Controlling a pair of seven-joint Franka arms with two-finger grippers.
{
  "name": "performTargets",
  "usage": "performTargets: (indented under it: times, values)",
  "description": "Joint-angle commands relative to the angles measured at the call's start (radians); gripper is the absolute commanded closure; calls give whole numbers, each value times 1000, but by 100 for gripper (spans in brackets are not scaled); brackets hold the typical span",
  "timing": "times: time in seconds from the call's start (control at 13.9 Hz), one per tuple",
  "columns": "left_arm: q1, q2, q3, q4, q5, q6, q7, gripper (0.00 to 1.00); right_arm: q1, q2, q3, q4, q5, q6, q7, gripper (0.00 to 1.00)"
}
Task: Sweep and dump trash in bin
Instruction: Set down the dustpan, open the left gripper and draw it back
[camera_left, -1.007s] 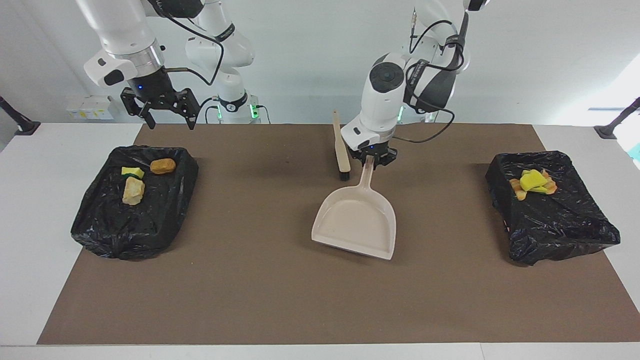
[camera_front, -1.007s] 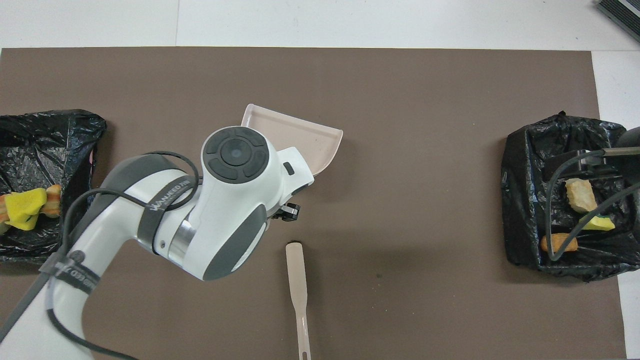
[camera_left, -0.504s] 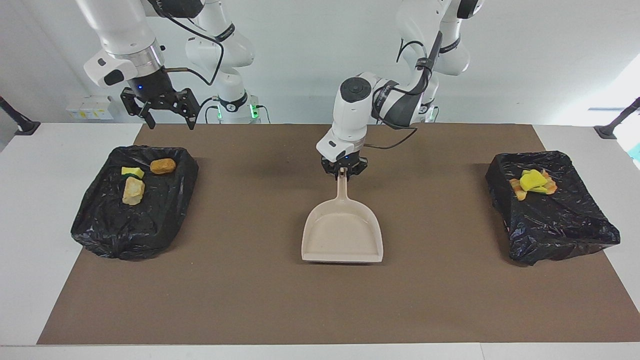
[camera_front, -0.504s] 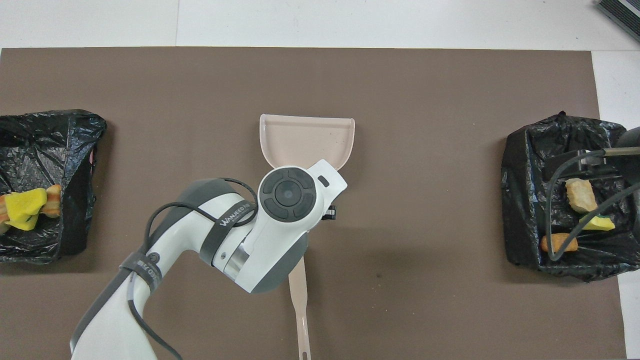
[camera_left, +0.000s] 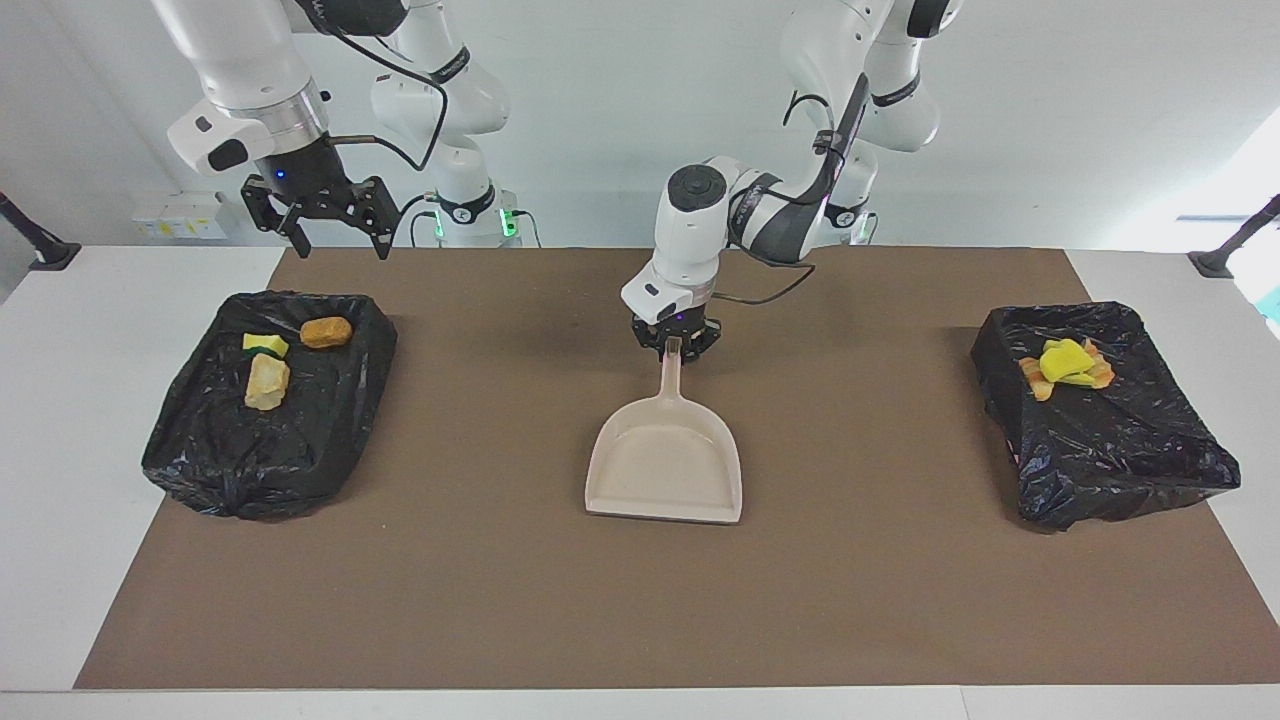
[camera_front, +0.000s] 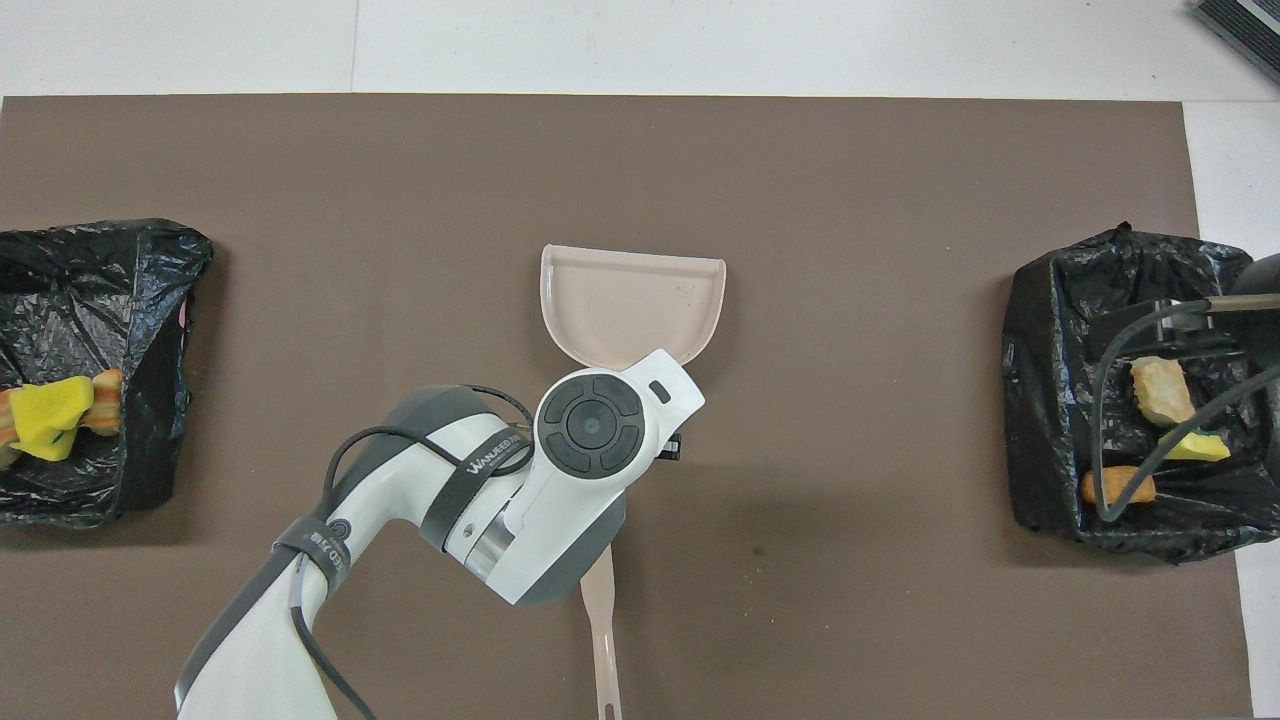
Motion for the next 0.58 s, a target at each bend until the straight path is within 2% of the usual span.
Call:
performTargets:
  times: [0.0,0.07,0.14,0.22,0.29,0.36,0.5]
  values:
    - [-17,7,16,-19,-16,43,17,100,-14,-21,9,-20,18,-4,19,0]
    - [-12,7,16,-19,-16,43,15,100,-14,-21,8,-20,18,-4,19,0]
    - [-8,9,16,-16,-17,41,18,91,-14,-21,8,-21,18,-4,19,0]
    - [-6,9,16,-14,-19,38,20,72,-14,-21,8,-21,18,-4,19,0]
    - [-3,9,16,-14,-19,35,23,48,-14,-21,9,-20,18,-4,19,0]
    - [-1,10,16,-13,-19,32,29,0,-14,-21,8,-20,18,-4,19,0]
    - [3,-3,21,-10,-19,15,18,0,-14,-21,8,-20,18,-4,19,0]
